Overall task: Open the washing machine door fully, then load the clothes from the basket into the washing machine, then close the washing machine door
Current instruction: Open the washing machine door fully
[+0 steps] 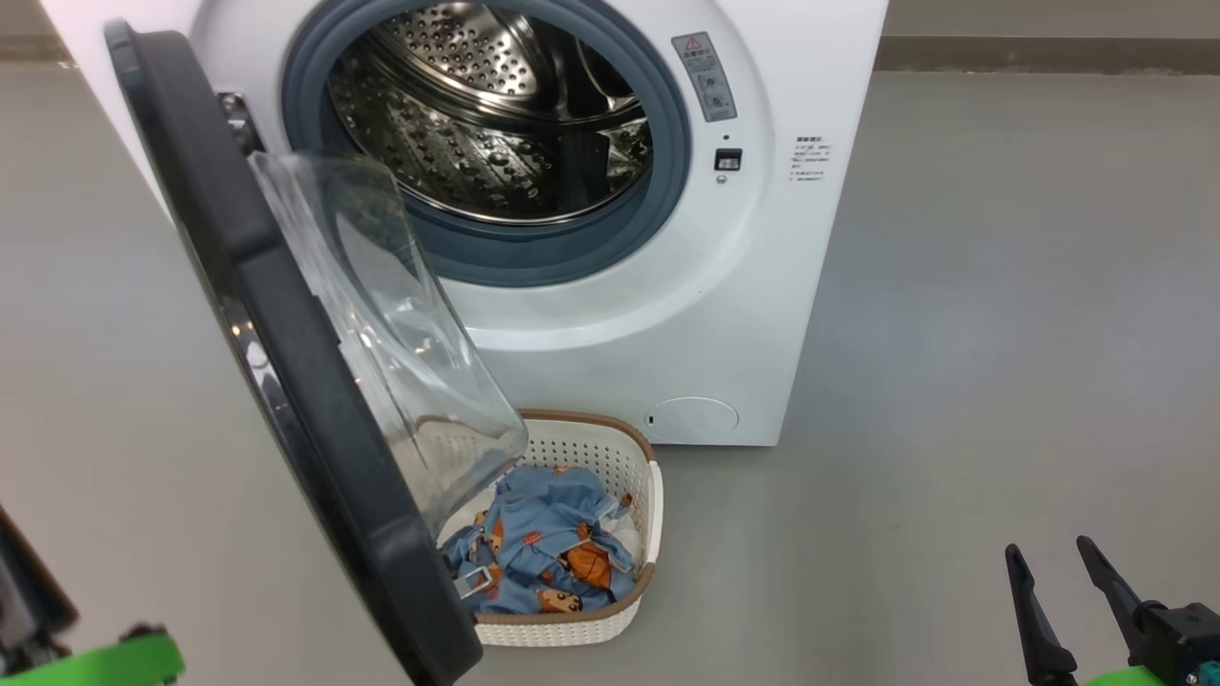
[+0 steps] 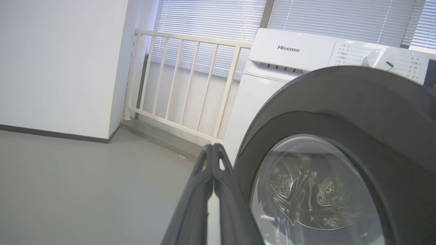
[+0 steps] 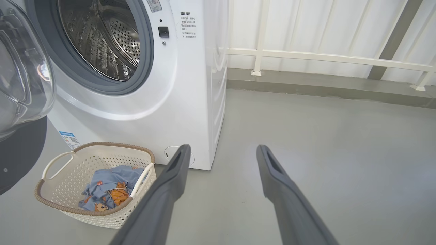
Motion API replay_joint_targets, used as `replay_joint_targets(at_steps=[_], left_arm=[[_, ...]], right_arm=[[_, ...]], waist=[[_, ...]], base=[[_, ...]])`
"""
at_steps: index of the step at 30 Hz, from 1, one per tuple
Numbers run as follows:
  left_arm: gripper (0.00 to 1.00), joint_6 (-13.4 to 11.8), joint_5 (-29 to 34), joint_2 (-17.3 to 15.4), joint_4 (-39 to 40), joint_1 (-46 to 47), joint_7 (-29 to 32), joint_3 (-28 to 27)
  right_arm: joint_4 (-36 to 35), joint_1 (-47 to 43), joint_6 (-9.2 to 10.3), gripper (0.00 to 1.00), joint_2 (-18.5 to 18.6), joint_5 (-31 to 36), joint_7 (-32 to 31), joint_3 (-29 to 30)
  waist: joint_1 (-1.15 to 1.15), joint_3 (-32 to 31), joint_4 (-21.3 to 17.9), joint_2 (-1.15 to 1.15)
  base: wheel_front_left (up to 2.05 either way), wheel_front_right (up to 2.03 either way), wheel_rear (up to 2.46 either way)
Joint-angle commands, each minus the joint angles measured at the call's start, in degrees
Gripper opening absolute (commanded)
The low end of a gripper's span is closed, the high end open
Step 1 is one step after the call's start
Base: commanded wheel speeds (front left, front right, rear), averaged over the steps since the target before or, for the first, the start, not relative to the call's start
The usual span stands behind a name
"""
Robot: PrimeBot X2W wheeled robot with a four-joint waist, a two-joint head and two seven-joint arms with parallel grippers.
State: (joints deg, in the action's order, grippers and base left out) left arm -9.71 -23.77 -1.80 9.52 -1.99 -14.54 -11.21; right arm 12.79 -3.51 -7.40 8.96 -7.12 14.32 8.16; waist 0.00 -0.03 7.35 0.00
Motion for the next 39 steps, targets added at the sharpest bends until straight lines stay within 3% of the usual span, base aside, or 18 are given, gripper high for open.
replay_joint_targets(at_steps=[1,7,11,18,21,27,34,39], left_arm=[[0.0,-1.04,1.23,-1.08,5.65,2.95,-0.46,-0.56],[0.0,-0.36,5.07,-1.08,17.01,5.11,-0.46,5.78],[0.0,1.75,7.42,-1.08,23.52,6.67,-0.46,12.5],[0.0,5.88,8.9,-1.1,26.36,5.82,2.71,27.89],[0.0,7.2,5.74,-1.09,23.83,5.29,6.02,33.69],[0.0,7.18,-1.71,-1.09,15.31,3.61,9.62,39.17],[0.0,5.89,-3.86,-1.93,7.66,2.58,12.73,39.37],[0.0,3.43,-2.43,-2.91,5.23,2.06,14.23,38.44]], right_arm=[[-1.31,1.01,-0.09,1.0,0.98,0.1,0.68,-1.17],[-1.31,0.73,-0.09,1.0,1.05,0.2,0.68,-1.25],[-1.17,0.46,-0.09,1.0,0.92,0.28,0.68,-1.38],[-0.79,-0.3,-0.09,1.0,0.78,0.28,0.68,-1.67],[-0.65,-0.39,-0.09,1.0,0.68,0.46,0.68,-1.32],[-0.41,0.05,-0.09,1.0,0.32,0.55,0.68,-1.48],[-0.31,-0.11,-0.09,1.0,-0.12,0.47,0.68,-1.41],[-0.16,-0.24,-0.09,1.0,-0.07,0.42,0.68,-1.17]], waist=[[0.0,0.01,0.4,0.0],[0.0,-0.19,1.07,0.0],[0.0,-0.41,1.46,0.0],[0.0,-1.01,2.02,0.0],[0.0,-0.99,2.27,0.0],[0.0,-1.07,2.14,0.0],[0.0,-1.12,2.03,0.0],[0.0,-1.09,2.28,0.0]], base=[[0.0,0.0,0.0],[0.0,0.0,0.0],[0.0,0.0,0.0],[0.0,0.0,0.0],[0.0,0.0,0.0],[0.0,0.0,0.0],[0.0,0.0,0.0],[0.0,0.0,0.0]])
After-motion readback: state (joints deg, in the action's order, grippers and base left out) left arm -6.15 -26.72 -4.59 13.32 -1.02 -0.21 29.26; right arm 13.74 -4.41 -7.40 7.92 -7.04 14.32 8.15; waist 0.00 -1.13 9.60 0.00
